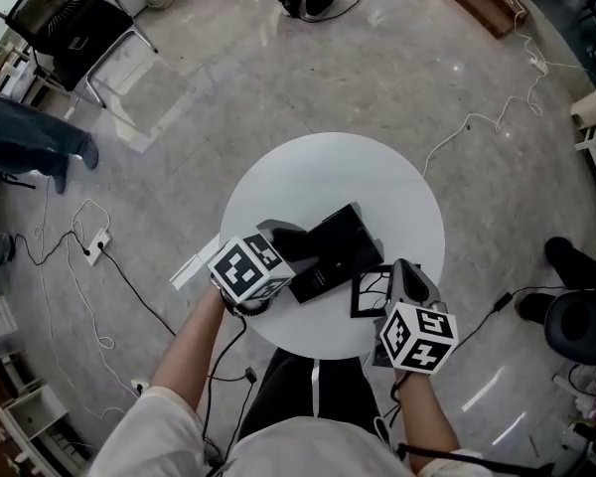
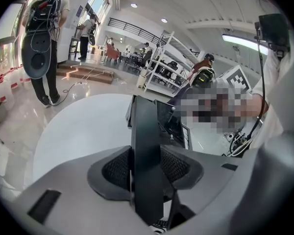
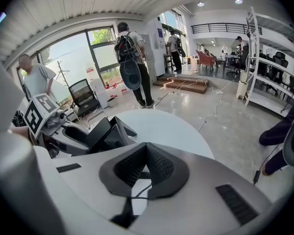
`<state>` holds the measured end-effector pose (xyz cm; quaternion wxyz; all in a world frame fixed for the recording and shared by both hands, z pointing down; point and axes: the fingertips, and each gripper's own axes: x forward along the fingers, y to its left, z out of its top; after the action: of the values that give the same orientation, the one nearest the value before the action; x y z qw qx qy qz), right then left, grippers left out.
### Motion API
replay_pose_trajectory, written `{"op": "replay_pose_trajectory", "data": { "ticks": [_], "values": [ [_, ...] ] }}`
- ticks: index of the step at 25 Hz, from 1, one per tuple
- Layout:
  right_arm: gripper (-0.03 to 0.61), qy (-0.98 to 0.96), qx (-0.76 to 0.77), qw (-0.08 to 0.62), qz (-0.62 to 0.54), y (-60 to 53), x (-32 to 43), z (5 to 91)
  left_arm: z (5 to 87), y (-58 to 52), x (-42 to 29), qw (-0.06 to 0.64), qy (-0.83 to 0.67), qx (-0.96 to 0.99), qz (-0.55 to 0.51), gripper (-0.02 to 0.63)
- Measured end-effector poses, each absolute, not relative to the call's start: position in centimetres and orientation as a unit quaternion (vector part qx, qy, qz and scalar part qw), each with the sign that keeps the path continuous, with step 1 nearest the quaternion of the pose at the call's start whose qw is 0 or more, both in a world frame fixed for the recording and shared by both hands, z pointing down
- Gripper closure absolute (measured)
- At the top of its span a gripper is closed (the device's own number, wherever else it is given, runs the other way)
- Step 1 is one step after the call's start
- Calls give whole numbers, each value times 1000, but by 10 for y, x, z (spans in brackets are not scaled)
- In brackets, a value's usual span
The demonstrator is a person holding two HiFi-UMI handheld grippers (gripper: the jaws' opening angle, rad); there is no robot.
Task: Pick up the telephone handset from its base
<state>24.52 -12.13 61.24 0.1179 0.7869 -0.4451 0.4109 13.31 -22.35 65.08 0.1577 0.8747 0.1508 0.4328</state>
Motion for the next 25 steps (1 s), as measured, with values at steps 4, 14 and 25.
{"op": "replay_pose_trajectory", "data": {
  "ticks": [4, 14, 25],
  "values": [
    [555, -443, 789, 117, 409, -120, 246, 611, 647, -227, 129, 171, 139, 881, 419, 414],
    [555, -457, 789, 111, 395, -131, 243, 596, 613, -237, 128, 183, 97, 908, 364, 414],
    [555, -477, 794, 100, 363, -145, 242, 562, 548, -245, 124, 169, 37, 943, 285, 414]
  ]
}}
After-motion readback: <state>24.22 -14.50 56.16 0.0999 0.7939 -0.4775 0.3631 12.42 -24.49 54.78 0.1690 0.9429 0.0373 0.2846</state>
